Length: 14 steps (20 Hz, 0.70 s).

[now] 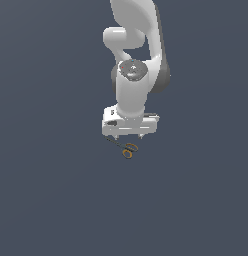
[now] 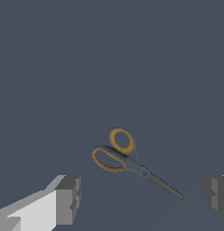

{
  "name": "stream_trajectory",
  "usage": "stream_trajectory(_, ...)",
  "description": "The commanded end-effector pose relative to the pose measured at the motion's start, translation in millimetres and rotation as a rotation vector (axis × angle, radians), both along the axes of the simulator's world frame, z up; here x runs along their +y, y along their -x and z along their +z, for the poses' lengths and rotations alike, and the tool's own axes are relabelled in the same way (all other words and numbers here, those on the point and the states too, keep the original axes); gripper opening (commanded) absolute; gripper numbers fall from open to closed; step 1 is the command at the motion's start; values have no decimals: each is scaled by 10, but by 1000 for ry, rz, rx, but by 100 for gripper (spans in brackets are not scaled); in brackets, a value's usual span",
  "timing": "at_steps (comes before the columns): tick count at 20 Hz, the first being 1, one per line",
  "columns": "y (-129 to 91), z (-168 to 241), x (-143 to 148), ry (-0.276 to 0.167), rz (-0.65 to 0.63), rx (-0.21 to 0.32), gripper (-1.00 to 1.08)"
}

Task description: Pick up the object and move it to a goal position.

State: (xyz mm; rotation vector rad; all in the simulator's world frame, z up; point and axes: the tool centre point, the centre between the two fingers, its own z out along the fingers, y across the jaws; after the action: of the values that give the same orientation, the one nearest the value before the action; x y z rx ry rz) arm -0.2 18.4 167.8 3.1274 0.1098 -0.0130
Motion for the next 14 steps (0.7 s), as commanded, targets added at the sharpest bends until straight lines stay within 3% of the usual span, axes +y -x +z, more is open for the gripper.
stream_trajectory(1,0,0,0,0,0,0,100)
stream_trajectory(14,-92,125,-204,-18,-77,-34,100)
